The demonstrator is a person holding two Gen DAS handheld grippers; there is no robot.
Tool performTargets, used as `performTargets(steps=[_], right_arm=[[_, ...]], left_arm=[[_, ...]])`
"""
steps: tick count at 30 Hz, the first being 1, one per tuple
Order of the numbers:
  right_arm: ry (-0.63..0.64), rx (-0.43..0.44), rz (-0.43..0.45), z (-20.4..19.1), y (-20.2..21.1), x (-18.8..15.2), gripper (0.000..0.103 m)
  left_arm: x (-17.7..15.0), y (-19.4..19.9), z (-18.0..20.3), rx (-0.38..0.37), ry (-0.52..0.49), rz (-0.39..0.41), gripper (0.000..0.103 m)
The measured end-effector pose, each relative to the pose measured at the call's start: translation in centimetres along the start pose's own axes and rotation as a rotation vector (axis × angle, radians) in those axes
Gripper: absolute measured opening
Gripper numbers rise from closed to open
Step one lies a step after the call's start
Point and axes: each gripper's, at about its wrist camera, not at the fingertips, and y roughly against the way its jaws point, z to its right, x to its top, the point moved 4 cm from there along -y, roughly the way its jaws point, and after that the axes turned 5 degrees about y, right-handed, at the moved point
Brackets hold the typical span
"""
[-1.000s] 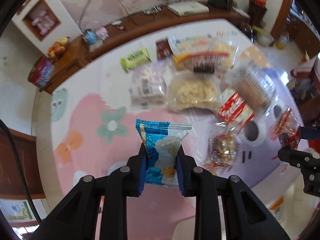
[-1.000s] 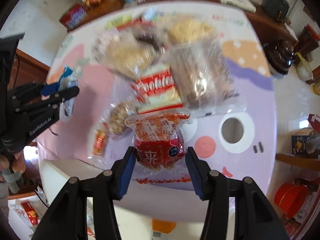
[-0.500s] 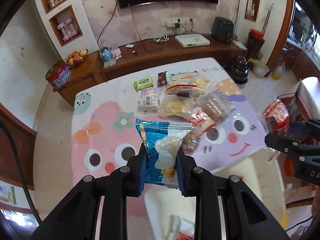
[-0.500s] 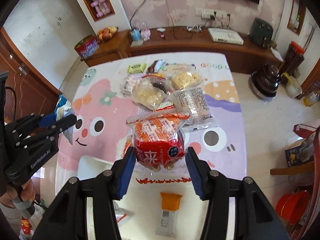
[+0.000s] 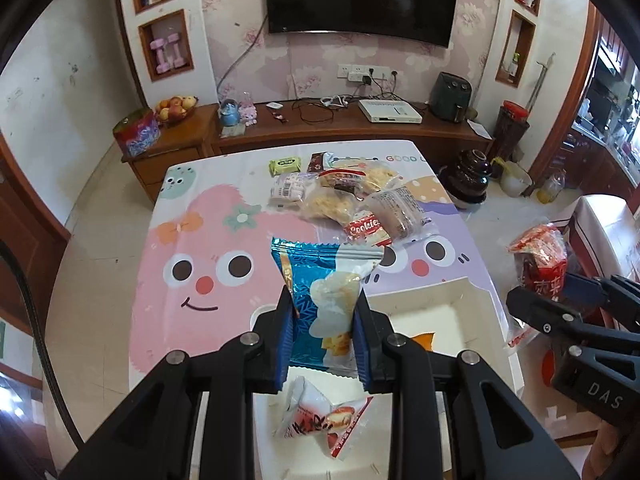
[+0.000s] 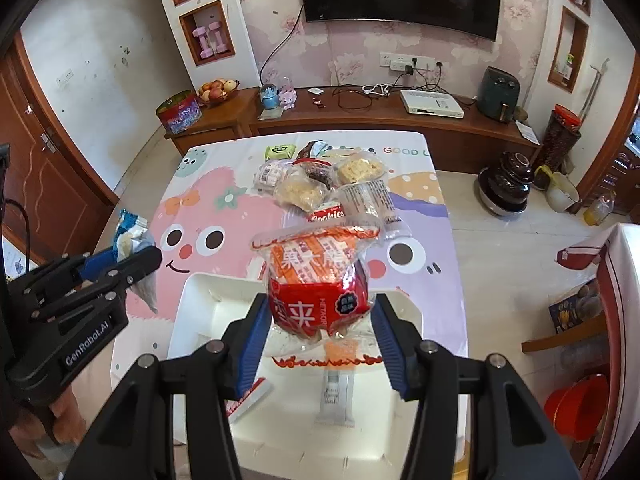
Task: Organize snacks
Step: 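Lower both snacks into the white tray and open both tools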
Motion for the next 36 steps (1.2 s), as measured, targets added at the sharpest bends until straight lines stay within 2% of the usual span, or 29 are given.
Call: performTargets(steps=[3,11,22,33,34,36], right_arm=[[-0.002,-0.029,0.009,-0.1,0.6,-1.0,0.052],[-0.001,-0.094,0.002,-0.3,0.8,-3.4,0.052],[0.005,-0.076,-0.045,-0.9,0.1,-5.2,0.053],[0.008,-0.071,-0.078,-0.3,-0.5,-5.7,0.053],[0.007,-0.071,-0.082,-0.3,-0.6,-5.7,0.054],[0.01,-0.068,-0.092,-0.3,-0.8,-5.9,0.055]], left_arm=[[-1.4,0.1,0.1,0.035,0.009,0.01,0.024],[-4.4,-0.6,0.0,0.054,0.03,-0.045,0.024],[-5.9,-1.1,0.9,0.046,0.029,-0.09,0.025],[-6.0,-1.9,1.8,0.055,0.015,-0.118,0.025],[-6.1,-2.1,1.8,0.061,0.014,-0.122,0.026],[-6.0,-2.3,1.7,0.068,0.015,-0.131,0.034]])
